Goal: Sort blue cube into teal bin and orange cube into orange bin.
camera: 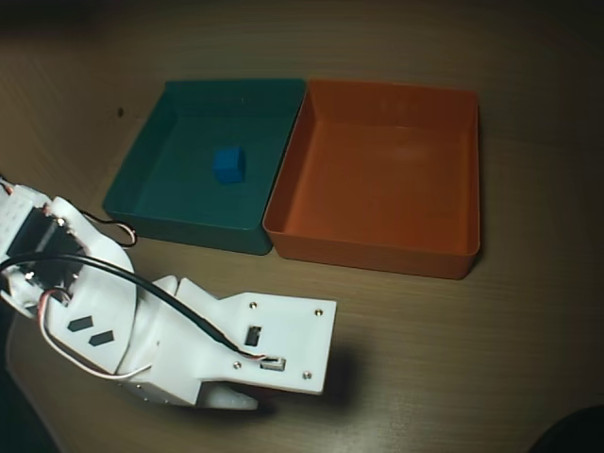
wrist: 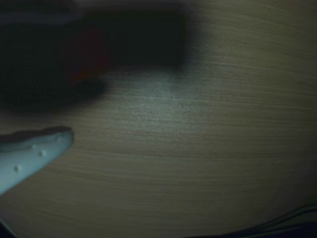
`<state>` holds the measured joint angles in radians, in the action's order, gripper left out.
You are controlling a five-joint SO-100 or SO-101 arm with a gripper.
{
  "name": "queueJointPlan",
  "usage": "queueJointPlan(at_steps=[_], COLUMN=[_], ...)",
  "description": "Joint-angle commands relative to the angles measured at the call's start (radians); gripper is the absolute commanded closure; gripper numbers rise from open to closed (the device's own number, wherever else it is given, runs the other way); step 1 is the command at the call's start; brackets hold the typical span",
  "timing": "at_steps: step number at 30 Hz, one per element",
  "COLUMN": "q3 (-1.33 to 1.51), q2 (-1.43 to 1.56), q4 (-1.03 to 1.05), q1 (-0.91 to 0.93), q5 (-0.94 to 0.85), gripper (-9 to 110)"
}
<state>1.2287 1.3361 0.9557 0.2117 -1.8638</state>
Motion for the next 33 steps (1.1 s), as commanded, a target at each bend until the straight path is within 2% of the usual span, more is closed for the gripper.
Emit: queueJointPlan(at_steps=[1, 4, 33], q3=[-0.02, -0.018, -0.014], q2=[-0.005, -0.034, -0.278], q4=[-0.04, -0.057, -0.058], q1=[0.003, 0.003, -0.015], q5=[-0.006, -0.006, -0.009], gripper=[66, 63, 65])
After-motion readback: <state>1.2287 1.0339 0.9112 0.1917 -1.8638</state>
